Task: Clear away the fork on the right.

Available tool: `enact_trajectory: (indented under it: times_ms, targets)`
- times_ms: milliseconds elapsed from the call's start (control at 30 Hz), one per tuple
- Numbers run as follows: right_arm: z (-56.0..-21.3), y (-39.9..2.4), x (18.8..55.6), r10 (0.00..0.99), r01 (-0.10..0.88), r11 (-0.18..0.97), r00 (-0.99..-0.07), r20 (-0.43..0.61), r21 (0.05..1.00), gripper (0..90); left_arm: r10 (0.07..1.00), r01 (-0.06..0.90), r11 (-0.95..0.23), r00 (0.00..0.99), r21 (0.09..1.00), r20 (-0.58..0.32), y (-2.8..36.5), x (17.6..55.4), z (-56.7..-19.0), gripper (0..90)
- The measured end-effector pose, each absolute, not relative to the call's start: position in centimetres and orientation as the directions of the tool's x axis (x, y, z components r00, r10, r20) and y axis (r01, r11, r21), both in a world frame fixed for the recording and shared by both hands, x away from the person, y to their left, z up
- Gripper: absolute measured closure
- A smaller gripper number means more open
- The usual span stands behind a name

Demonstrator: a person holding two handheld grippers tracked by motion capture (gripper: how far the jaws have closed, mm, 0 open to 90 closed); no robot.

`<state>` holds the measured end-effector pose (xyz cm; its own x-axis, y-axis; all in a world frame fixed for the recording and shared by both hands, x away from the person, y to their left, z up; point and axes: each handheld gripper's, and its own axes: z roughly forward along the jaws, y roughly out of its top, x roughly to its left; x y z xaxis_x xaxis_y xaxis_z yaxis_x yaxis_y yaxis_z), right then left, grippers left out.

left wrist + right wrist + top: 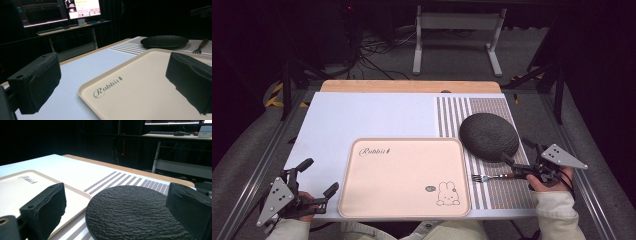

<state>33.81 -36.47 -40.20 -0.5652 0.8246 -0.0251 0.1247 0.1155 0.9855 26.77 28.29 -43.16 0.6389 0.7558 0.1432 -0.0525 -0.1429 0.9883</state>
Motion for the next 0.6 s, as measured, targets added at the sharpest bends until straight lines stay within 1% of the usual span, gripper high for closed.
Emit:
enact_trajectory:
  times_ms: [233,267,400,467,533,567,600]
  targets:
    - [-39.6,-36.2,34.8,0.815,0.169,0.137,-0.579,-0.014,0.976,3.5,0.756,-0.052,-0.141,0.639,0.989,0.141,28.3,26.8,-43.2,0.3]
    - [-39.3,-36.1,35.0,0.81,0.182,0.147,-0.587,-0.013,0.972,6.4,0.757,-0.051,-0.139,0.639,0.989,0.139,28.3,26.8,-43.2,0.3]
    - [-38.9,-35.8,35.4,0.804,0.207,0.142,-0.594,0.009,0.968,5.6,0.757,-0.046,-0.139,0.639,0.989,0.136,28.3,26.8,-43.2,0.3]
    - [-38.8,-35.8,35.8,0.779,0.223,0.177,-0.627,0.002,0.959,3.1,0.757,-0.047,-0.139,0.639,0.989,0.137,28.3,26.8,-43.2,0.3]
    - [-38.6,-35.7,36.2,0.749,0.228,0.226,-0.662,-0.019,0.947,2.8,0.758,-0.047,-0.138,0.638,0.989,0.136,28.3,26.8,-43.2,0.3]
    - [-38.6,-35.7,36.2,0.749,0.228,0.226,-0.662,-0.019,0.947,2.8,0.757,-0.046,-0.137,0.639,0.989,0.135,28.3,26.9,-43.2,0.3]
    - [-38.4,-35.6,36.4,0.736,0.235,0.255,-0.676,-0.032,0.938,2.9,0.757,-0.046,-0.137,0.64,0.99,0.134,28.4,26.9,-43.2,0.3]
